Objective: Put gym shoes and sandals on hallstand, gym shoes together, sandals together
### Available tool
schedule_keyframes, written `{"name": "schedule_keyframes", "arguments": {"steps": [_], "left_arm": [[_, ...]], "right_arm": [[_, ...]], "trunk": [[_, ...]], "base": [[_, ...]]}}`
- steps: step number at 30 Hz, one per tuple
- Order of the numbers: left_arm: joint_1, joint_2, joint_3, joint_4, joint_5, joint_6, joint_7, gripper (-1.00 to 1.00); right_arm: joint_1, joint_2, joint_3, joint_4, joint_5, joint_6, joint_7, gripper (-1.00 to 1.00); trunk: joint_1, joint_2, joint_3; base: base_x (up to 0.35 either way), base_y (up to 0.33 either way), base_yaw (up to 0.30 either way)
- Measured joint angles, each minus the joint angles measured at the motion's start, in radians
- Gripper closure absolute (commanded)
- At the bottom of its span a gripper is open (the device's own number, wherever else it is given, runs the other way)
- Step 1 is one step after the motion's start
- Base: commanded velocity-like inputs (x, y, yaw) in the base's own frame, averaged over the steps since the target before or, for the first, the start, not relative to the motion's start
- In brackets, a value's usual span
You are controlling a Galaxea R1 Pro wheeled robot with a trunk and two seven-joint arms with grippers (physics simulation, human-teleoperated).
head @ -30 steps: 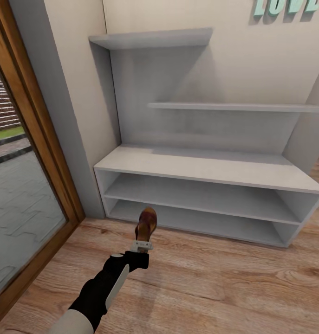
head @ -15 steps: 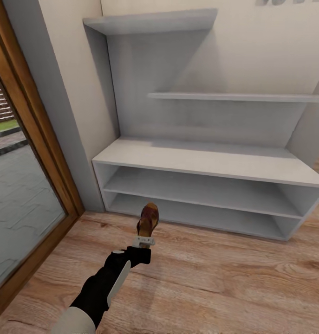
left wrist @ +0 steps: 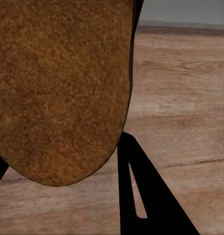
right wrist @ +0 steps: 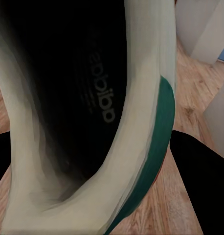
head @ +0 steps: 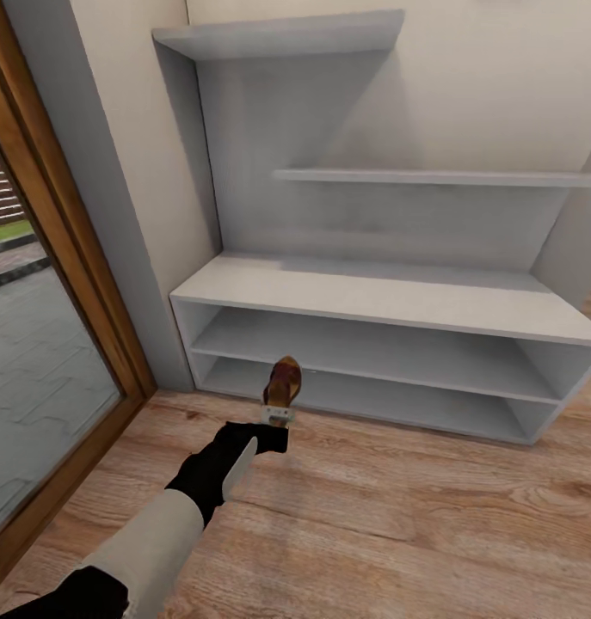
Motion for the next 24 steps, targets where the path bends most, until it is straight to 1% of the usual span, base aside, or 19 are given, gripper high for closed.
{"name": "schedule_keyframes", "arguments": {"steps": [2, 5, 7, 10, 24], "left_arm": [[-0.016, 0.000, -0.001, 0.018, 0.000, -0.017, -0.001, 1.00], [-0.024, 0.000, -0.004, 0.028, -0.002, -0.090, -0.003, 1.00], [-0.026, 0.000, -0.005, 0.029, -0.002, -0.112, -0.005, 1.00], [-0.026, 0.000, -0.005, 0.032, -0.002, -0.123, -0.006, 1.00], [-0.026, 0.000, -0.005, 0.033, -0.003, -0.126, -0.005, 1.00]], "right_arm": [[0.000, 0.001, 0.001, 0.000, 0.000, 0.000, 0.000, 1.00], [0.000, 0.001, 0.002, 0.001, 0.000, 0.000, -0.001, 1.00], [0.000, 0.002, 0.003, 0.001, 0.000, 0.000, -0.001, 1.00], [0.000, 0.002, 0.003, 0.002, 0.000, 0.000, -0.001, 1.00], [0.000, 0.002, 0.001, 0.000, -0.001, 0.000, -0.002, 1.00]], "trunk": [[0.000, 0.000, 0.000], [0.000, 0.000, 0.000], [0.000, 0.000, 0.000], [0.000, 0.000, -0.003], [0.006, -0.003, -0.080]], "base": [[0.000, 0.000, 0.000], [0.000, 0.000, 0.000], [0.000, 0.000, 0.000], [0.000, 0.000, 0.000], [0.000, 0.000, 0.000]]}}
